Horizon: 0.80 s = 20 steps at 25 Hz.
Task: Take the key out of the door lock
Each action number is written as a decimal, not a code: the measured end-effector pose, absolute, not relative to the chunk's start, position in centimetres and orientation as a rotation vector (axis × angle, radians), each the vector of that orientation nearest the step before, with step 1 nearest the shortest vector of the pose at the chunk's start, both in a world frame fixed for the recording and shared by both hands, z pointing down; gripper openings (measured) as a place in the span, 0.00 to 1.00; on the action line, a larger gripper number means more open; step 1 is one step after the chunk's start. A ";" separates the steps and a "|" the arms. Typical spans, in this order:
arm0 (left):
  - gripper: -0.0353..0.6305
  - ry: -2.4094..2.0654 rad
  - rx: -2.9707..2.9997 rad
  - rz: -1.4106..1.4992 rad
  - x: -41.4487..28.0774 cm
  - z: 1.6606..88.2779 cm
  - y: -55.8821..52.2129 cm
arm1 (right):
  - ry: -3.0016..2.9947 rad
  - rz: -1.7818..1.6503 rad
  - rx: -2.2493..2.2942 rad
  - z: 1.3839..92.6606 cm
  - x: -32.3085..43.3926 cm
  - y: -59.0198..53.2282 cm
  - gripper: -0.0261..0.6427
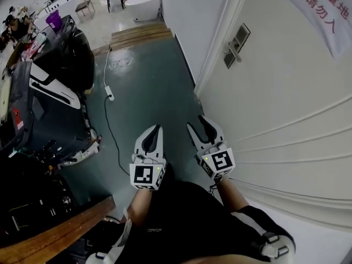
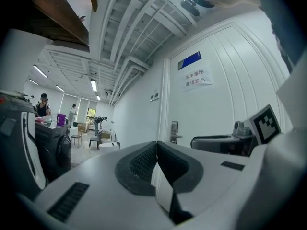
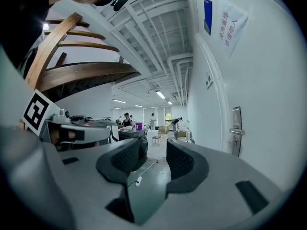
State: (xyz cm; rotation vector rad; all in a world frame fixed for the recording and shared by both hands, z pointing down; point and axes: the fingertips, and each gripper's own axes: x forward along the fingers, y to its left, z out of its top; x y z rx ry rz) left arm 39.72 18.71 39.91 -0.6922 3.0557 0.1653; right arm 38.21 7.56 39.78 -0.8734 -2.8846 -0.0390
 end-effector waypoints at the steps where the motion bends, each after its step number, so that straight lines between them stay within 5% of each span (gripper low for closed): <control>1: 0.09 3.059 -0.689 0.171 38.5 39.9 19.3 | -2.875 -0.042 -0.875 39.7 37.0 8.2 0.32; 20: 0.09 3.081 -0.792 0.163 22.0 39.5 27.1 | -2.926 0.009 -0.814 40.2 20.1 15.3 0.32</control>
